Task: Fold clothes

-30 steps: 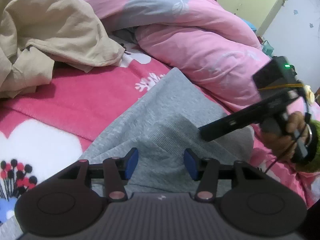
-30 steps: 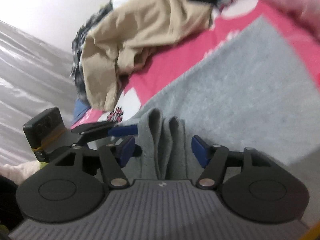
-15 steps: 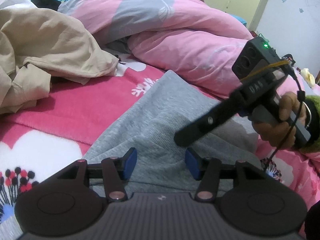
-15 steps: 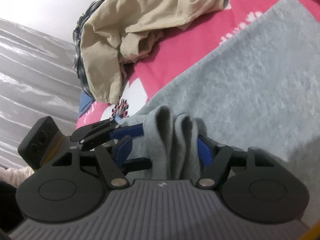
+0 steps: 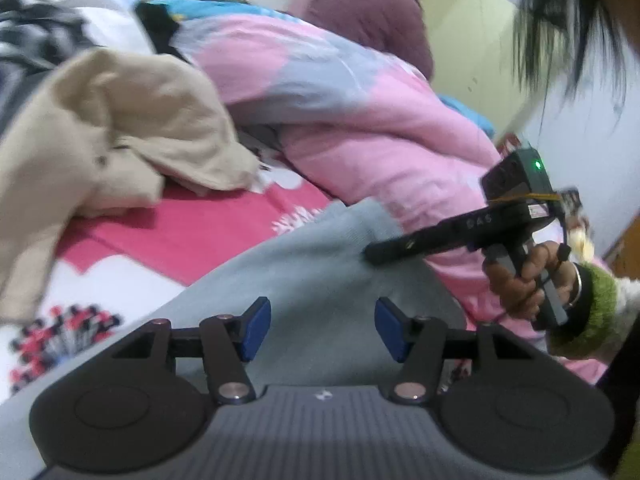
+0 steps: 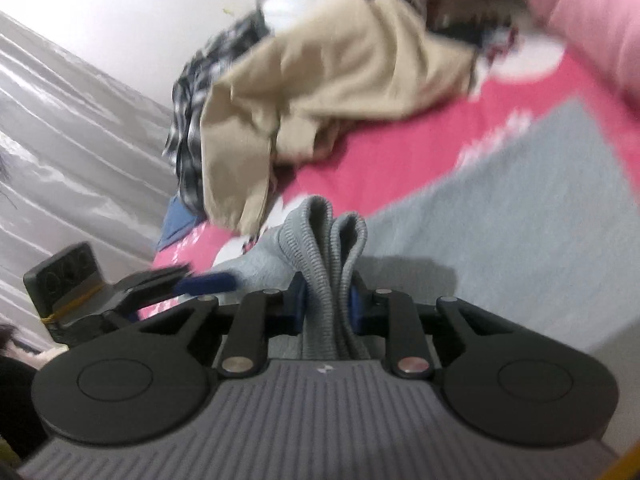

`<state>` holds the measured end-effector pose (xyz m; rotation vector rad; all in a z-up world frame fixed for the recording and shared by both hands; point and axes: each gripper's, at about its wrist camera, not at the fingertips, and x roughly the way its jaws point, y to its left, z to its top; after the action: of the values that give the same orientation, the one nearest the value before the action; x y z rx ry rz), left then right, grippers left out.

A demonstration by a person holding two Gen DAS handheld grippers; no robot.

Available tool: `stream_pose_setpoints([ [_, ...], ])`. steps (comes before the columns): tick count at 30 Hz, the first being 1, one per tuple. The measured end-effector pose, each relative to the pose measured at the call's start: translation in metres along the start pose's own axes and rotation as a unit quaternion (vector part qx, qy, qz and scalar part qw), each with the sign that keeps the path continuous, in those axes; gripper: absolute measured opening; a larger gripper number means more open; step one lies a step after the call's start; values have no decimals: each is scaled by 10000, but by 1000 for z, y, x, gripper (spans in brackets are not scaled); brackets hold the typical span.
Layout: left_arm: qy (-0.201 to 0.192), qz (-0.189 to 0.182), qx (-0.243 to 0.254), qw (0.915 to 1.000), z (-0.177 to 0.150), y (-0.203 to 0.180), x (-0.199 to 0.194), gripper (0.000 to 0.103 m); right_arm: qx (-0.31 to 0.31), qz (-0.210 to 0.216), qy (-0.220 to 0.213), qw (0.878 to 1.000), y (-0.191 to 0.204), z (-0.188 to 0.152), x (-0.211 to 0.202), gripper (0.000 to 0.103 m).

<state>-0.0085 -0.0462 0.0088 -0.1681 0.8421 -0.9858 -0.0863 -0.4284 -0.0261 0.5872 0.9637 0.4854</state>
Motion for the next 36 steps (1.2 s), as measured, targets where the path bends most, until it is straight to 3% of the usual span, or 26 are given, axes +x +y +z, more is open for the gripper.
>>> stream_pose_setpoints([
  [6,148,552,-508,9971,-14,30,-20,58,-203,-829,-91,9963,-35,33,-29,19],
  [10,404,911,-828,9916,-29,51,-18,57,162,-866,100,9961,-58,37,-28,19],
  [14,498,1096,-698,9903,-34,56,-13,57,-222,-922,54,9955,-43,39,-41,19],
  [19,658,1143,-316,9908,-40,54,3,57,-294,-1334,101,9906,-69,39,-38,20],
  [24,759,1202,-11,9898,-42,52,7,57,-634,-1832,109,9810,-91,24,-13,43],
  [29,665,1374,-73,9883,-35,55,-6,57,-884,-2424,-54,9661,-67,17,-39,46],
  [33,245,1587,-156,9869,-34,53,-40,57,-1460,-2995,-690,9403,-24,5,-74,46],
  [36,19,1700,-246,9851,-41,47,-71,57,-1978,-2769,-860,9364,18,-15,-88,45],
])
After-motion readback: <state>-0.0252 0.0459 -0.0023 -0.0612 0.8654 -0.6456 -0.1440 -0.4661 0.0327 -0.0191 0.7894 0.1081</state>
